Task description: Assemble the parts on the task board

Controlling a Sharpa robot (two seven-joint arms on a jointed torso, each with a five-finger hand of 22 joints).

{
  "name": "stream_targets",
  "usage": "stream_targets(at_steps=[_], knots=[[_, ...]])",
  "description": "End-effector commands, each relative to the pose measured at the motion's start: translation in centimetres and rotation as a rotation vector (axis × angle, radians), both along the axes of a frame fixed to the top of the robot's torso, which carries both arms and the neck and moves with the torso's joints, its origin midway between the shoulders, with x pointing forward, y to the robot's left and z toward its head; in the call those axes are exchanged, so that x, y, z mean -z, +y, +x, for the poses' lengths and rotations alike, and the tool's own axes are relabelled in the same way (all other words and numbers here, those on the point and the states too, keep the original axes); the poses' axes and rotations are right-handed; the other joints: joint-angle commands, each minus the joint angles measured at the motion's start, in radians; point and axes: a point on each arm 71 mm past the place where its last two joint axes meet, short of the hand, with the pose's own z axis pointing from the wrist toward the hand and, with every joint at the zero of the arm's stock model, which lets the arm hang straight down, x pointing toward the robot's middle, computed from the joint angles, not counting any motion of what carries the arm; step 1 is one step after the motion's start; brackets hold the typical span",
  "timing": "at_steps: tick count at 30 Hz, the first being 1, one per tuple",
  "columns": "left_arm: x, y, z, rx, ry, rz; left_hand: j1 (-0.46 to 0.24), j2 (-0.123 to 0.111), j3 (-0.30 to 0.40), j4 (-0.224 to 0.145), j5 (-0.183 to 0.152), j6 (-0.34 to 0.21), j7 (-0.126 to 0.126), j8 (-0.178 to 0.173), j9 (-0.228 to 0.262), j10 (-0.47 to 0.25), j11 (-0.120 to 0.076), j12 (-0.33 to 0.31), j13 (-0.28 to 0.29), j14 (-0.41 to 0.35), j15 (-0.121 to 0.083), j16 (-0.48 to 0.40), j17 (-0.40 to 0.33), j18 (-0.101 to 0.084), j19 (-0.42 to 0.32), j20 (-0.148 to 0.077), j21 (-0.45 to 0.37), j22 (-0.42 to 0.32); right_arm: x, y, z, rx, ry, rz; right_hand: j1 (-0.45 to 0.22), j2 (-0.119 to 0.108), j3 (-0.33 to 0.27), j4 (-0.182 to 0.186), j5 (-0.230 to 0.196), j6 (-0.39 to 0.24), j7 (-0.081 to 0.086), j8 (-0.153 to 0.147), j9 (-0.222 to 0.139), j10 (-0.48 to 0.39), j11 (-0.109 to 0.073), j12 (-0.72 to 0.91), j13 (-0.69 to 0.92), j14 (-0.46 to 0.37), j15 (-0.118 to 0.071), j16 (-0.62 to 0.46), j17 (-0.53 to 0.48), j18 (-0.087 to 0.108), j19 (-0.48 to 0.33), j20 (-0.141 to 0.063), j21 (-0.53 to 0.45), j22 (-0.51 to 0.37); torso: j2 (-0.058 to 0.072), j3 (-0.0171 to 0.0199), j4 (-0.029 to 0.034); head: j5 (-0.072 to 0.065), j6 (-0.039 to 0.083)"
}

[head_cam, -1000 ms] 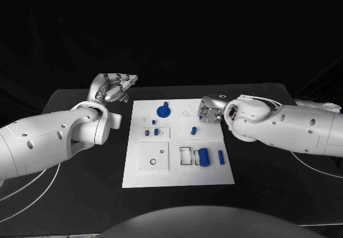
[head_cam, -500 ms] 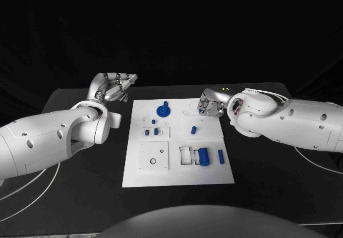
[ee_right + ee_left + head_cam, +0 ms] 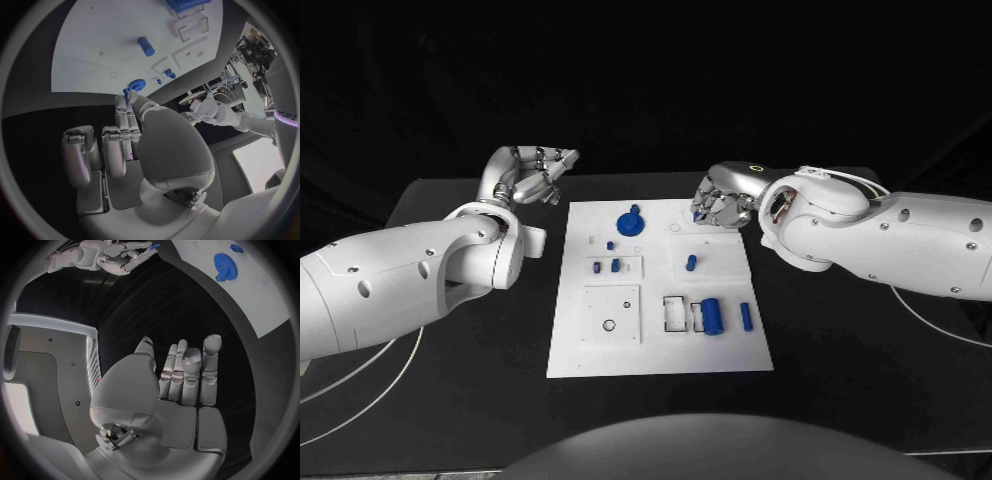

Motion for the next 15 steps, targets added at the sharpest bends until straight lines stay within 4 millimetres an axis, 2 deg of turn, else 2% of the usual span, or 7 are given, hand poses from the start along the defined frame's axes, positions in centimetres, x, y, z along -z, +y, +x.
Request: stream_targets(at_steps=[1, 6, 15], knots=[[-0.1, -0.2, 0.0, 0.014, -0.002, -0.006, -0.003, 0.01, -0.005, 0.001, 0.006, -0.004, -0.003, 0.004, 0.0, -0.001, -0.002, 0.006, 0.002, 0.003, 0.002, -0.005, -0.001, 0.003, 0.007, -0.003, -0.005, -0.001, -0.1, 0.8, -0.3, -0.018, 0.041, 0.07, 0.002, 0.013, 0.001, -0.007, 0.003, 0.008, 0.0, 0.006, 0.004, 0.005, 0.001, 0.0, 0.0, 0.106, 0.006, 0.004, 0.263, -0.007, 0.105, 0.009, 0.004, 0.263, 0.001, -0.0001, 0.0008, 0.001, -0.003], [-0.1, -0.3, 0.1, 0.015, -0.003, -0.006, -0.003, 0.01, -0.005, 0.001, 0.006, -0.004, -0.003, 0.004, 0.0, -0.001, -0.002, 0.006, 0.002, 0.003, 0.002, -0.005, -0.001, 0.003, 0.007, -0.003, -0.005, -0.001, -0.2, 2.3, -0.9, -0.061, 0.067, 0.097, 0.003, 0.013, 0.0, -0.007, 0.004, 0.007, 0.002, 0.005, 0.004, 0.006, 0.004, -0.001, 0.0, 0.106, 0.009, 0.004, 0.263, -0.007, 0.105, 0.011, 0.004, 0.263, 0.0, -0.0008, 0.0017, 0.005, -0.006], [0.0, -0.4, 0.2, 0.017, -0.005, -0.006, -0.002, 0.011, -0.006, 0.001, 0.006, -0.005, -0.003, 0.004, 0.0, -0.001, -0.002, 0.006, 0.002, 0.004, 0.002, -0.005, -0.001, 0.003, 0.007, -0.003, -0.007, -0.002, 0.0, 5.1, -2.5, -0.145, 0.123, 0.121, 0.004, 0.013, 0.0, -0.008, 0.004, 0.006, 0.004, 0.004, 0.004, 0.006, 0.006, -0.002, -0.001, 0.106, 0.011, 0.004, 0.263, -0.007, 0.105, 0.013, 0.004, 0.263, 0.0, -0.0011, 0.0007, 0.025, -0.006]])
